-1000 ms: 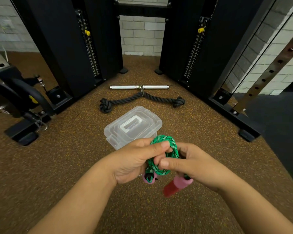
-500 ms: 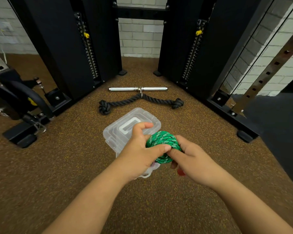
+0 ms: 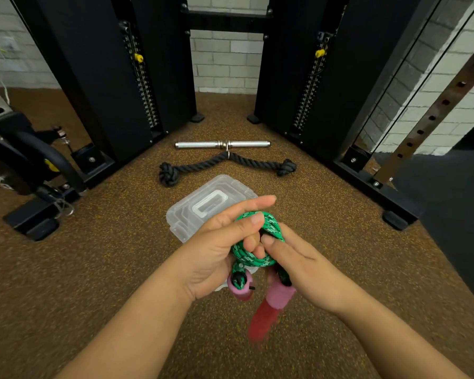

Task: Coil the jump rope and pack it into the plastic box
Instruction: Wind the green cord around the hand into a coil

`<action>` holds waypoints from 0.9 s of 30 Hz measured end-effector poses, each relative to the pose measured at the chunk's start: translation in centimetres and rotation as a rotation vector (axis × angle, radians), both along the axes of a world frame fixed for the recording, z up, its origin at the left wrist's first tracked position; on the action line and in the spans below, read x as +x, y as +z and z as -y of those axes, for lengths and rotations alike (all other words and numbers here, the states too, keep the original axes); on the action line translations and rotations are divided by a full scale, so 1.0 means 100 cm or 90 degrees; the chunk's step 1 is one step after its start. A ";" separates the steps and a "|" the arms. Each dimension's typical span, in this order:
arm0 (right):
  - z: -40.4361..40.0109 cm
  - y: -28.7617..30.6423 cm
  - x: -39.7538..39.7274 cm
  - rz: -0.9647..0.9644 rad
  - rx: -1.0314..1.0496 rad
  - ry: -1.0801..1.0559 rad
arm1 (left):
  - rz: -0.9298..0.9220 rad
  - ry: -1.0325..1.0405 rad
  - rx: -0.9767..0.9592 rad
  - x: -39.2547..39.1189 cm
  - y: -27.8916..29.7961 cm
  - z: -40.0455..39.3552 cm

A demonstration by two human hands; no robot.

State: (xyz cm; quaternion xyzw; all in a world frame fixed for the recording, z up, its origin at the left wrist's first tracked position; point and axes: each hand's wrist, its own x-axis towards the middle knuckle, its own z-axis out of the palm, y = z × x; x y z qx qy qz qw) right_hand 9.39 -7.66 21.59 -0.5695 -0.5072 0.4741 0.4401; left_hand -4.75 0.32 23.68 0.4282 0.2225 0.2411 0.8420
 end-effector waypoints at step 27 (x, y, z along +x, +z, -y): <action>-0.004 -0.010 -0.016 -0.144 0.061 -0.013 | -0.141 0.188 0.054 0.011 -0.007 -0.003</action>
